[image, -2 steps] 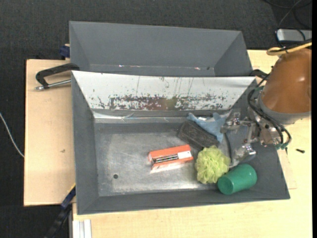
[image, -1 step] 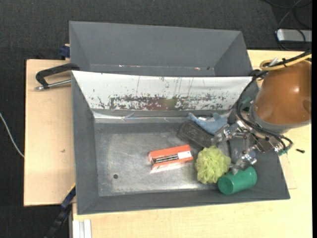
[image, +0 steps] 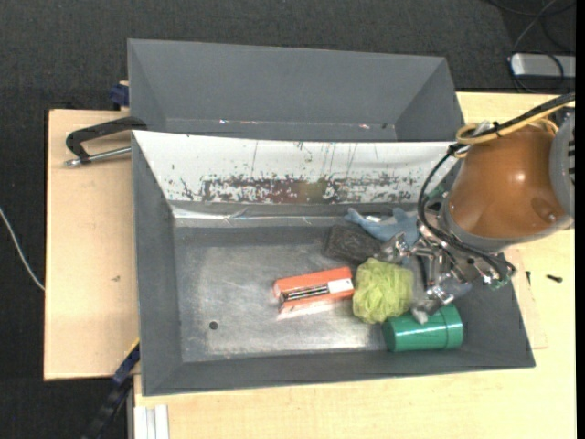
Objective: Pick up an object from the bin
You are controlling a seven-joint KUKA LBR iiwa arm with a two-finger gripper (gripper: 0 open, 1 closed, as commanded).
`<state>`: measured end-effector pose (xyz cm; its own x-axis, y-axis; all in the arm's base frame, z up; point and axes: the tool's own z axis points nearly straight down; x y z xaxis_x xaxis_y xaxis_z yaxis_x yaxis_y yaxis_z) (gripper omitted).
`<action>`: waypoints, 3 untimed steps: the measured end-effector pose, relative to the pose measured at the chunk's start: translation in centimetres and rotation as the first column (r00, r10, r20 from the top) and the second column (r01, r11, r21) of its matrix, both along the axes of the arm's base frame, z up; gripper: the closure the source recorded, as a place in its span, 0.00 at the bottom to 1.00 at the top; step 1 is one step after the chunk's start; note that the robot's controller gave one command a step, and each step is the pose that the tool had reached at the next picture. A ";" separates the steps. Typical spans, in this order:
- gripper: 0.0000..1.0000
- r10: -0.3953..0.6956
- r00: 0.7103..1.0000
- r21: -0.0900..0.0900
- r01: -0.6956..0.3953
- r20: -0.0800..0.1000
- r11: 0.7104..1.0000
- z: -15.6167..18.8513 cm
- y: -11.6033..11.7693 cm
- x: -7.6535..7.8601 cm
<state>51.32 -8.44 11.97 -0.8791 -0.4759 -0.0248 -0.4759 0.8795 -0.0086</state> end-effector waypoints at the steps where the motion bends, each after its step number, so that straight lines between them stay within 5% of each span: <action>1: 0.00 0.007 1.000 0.000 -0.007 0.001 1.000 0.5 0.0 -0.1; 2: 1.00 -0.165 0.986 -0.009 0.165 -0.011 0.986 -4.3 0.8 1.2; 3: 1.00 -0.166 0.986 -0.009 0.165 -0.011 0.986 -4.3 0.8 1.2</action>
Offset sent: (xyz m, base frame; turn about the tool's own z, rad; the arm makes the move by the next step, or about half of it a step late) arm 0.0069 0.0124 -0.0497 0.1634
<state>52.54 -7.62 7.71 -0.9460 -0.3240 -0.0108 -0.3238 0.9460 -0.0111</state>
